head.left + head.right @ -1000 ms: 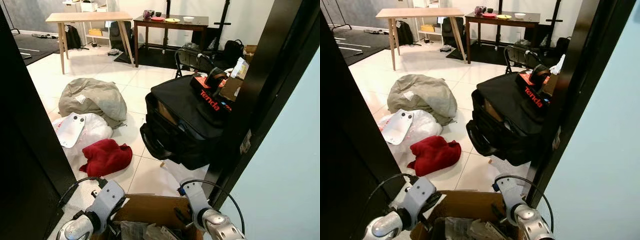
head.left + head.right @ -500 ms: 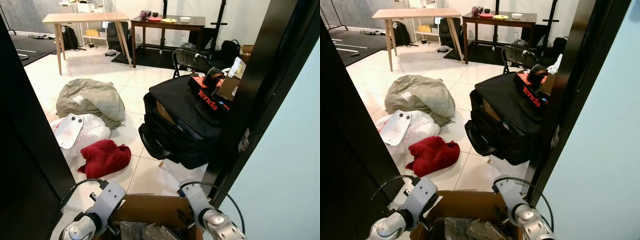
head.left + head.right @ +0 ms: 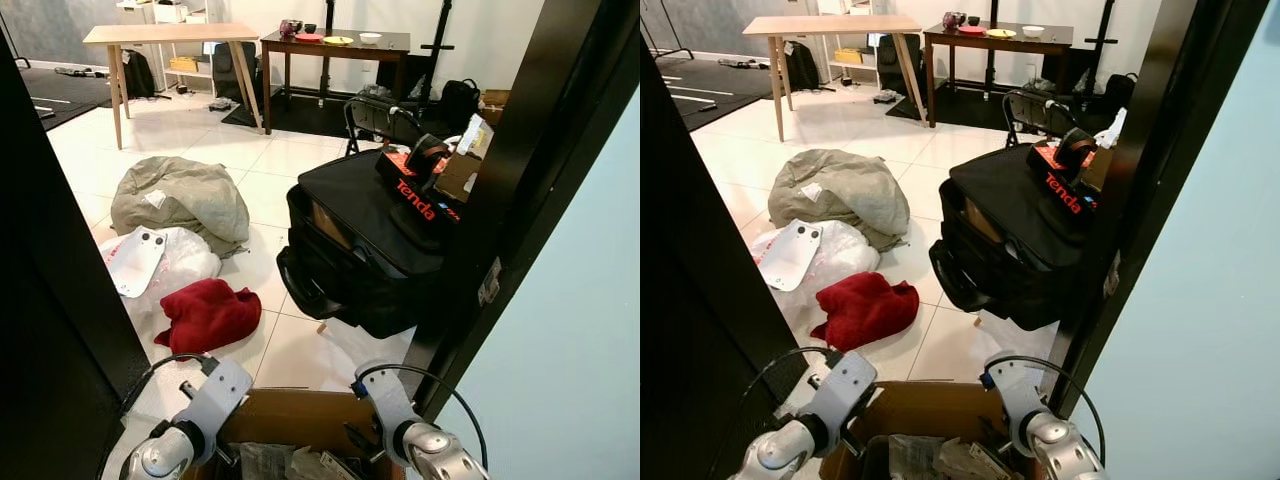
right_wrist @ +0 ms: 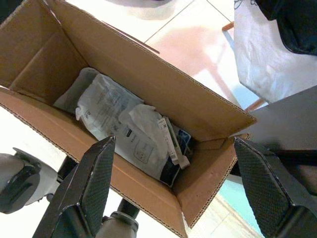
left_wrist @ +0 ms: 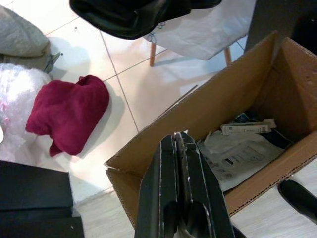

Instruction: Clean up the room

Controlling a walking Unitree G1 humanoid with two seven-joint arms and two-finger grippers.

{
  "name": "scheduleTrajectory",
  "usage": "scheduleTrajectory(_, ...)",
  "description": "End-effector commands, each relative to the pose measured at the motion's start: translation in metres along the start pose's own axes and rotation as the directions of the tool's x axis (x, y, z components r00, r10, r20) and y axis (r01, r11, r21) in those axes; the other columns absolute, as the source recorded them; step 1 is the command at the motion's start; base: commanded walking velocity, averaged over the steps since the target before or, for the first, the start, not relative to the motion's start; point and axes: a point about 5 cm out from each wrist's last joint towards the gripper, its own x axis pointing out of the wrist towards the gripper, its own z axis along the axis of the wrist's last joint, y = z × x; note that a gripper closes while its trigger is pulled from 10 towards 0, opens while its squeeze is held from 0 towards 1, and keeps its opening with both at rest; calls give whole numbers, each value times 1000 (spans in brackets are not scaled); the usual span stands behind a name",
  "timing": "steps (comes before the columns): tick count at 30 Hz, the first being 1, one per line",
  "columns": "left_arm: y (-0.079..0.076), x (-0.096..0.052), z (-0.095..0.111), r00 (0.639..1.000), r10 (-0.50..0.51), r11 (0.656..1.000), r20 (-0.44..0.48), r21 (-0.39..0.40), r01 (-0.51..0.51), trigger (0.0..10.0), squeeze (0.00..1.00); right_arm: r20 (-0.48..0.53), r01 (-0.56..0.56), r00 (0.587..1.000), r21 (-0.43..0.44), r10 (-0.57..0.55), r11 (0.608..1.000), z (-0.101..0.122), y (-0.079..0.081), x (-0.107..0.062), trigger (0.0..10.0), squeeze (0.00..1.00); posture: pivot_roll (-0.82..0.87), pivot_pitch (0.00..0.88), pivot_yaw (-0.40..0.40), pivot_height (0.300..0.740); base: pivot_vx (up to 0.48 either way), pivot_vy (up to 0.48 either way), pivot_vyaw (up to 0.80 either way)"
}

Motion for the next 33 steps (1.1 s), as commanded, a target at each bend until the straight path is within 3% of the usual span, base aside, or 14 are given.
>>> scheduleTrajectory(1, -3, -1, -3, 1000, -25, 999, -15, 35, 25, 10000, 0, -7, -9, 1000, -32, 8, 999, -1, 1, 0, 10000, 0, 2, 41, -43, 740, 0, 0, 0)
scheduleTrajectory(19, -8, 2, 3, 999, -40, 998, 8, 47, 39, 10000, 0, -4, -32, 999, -33, 32, 999, -1, 4, -2, 10000, 0, -3, 50, -41, 666, 0, 0, 0)
scheduleTrajectory(33, -12, 6, 9, 998, -52, 998, 32, 47, 50, 10000, 0, 2, -58, 998, -47, 58, 997, -2, 6, -4, 10000, 0, -4, 55, -37, 662, 0, 0, 0)
